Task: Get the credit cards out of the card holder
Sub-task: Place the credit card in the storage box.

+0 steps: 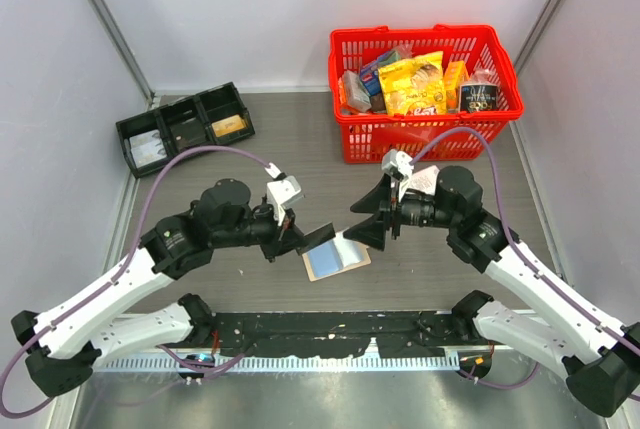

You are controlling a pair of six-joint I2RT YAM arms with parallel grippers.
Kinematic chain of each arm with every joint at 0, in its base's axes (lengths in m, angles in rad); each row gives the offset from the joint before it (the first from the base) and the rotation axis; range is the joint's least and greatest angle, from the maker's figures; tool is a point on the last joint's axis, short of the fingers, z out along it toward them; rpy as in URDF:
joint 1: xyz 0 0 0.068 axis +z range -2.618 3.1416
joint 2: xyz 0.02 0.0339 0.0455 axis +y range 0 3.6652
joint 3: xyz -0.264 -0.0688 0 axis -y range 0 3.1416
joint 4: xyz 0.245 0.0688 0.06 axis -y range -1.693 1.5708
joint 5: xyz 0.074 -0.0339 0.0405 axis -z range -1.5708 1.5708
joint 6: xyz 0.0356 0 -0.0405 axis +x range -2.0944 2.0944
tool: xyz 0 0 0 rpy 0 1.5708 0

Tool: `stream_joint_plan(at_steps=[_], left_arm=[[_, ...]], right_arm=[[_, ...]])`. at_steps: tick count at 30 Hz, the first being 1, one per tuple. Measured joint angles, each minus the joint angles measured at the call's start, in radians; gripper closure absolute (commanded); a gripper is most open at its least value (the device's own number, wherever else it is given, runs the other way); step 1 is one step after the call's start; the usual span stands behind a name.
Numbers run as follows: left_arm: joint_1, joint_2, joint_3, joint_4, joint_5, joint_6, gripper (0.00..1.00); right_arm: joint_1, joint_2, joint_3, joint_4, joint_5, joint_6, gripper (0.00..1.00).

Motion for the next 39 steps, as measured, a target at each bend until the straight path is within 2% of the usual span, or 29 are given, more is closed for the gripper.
stream_joint_plan(at_steps=[7,12,13,14,15,16,18,19,23,27,30,32,39], left_arm=[[0.0,0.078,0.036,-0.061,0.101,0.066,1.0],[0.0,0.105,0.054,-0.069,0.159,0.088,1.0],[0.0,0.11,0.057,-0.069,0.171,0.09,1.0],[0.0,0.114,0.059,-0.069,0.18,0.092,1.0],[0.0,0.118,0.06,-0.069,0.189,0.093,1.0],[0.0,0.122,0.06,-0.069,0.196,0.095,1.0],[0.0,0.128,0.06,-0.069,0.208,0.097,0.96],[0.0,0.129,0.06,-0.07,0.213,0.098,0.89],[0.0,0.121,0.058,-0.053,0.185,0.068,0.42],[0.0,0.045,-0.015,0.06,0.092,-0.034,0.18],[0.0,-0.05,-0.125,0.197,-0.02,-0.148,0.1],[0.0,-0.125,-0.224,0.31,-0.105,-0.24,0.08],[0.0,-0.239,-0.522,0.701,-0.336,-0.558,0.15]], right_arm=[[0.024,0.059,0.016,-0.008,-0.121,-0.07,0.27],[0.061,0.116,0.023,-0.012,-0.187,-0.101,0.39],[0.072,0.131,0.029,-0.021,-0.199,-0.111,0.45],[0.082,0.142,0.034,-0.031,-0.206,-0.12,0.63],[0.095,0.156,0.042,-0.048,-0.214,-0.135,0.7],[0.103,0.166,0.045,-0.055,-0.219,-0.151,0.86],[0.113,0.172,0.048,-0.069,-0.22,-0.166,0.99],[0.114,0.172,0.048,-0.073,-0.217,-0.169,0.99],[0.113,0.157,0.027,-0.026,-0.19,-0.131,0.99],[0.101,0.146,-0.035,0.104,-0.139,-0.018,0.99],[0.089,0.146,-0.107,0.236,-0.077,0.11,0.99],[0.081,0.145,-0.172,0.348,-0.003,0.225,0.99],[0.077,0.125,-0.344,0.668,0.271,0.563,0.99]])
